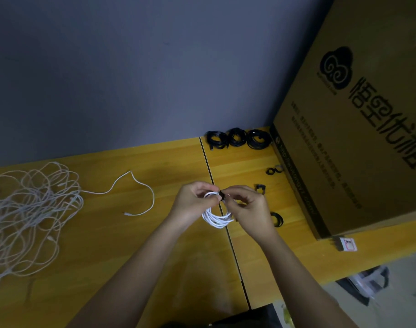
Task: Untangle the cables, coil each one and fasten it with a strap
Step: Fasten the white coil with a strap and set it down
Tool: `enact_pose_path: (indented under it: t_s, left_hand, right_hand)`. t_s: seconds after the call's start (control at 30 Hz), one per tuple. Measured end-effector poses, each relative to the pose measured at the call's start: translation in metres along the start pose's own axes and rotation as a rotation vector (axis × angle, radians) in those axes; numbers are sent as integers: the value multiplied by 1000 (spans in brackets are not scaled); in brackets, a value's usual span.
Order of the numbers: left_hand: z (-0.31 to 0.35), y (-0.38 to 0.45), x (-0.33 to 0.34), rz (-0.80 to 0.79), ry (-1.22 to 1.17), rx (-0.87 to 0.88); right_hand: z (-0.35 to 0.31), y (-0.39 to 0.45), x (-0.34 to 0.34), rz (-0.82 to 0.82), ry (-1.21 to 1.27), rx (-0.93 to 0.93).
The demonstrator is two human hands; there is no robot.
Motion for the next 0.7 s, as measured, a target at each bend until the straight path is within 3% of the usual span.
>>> enact_pose_path:
  t_s: [0.1,0.17,0.33,0.43,0.57,0.7]
  left_hand:
    - [-4,5,5,60,35,50]
    - [-6,10,6,102,34,97]
    - [-9,26,8,158,31,202]
    - [-14,38,14,169,40,210]
    - [-15,60,27,89,121,188]
    - [-13,97,48,-9,355,144]
  right_hand:
    - [0,0,3,73,167,171]
    - [-1,1,5,74,125,193]
    - [2,6,7,-148,-1,197]
    - [6,17,4,-173,6,212]
    - [22,37,-7,-124,-45,214]
    - [57,66,-27,-113,-77,227]
Point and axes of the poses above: each hand's wrist, its own y-axis towards the middle knuckle, its own x-axis out of the palm, z = x × y, the point moved 1 cm from there along y, towards the middle knuckle, and after that the axes turned 1 degree about y, right-handed, at the moved point
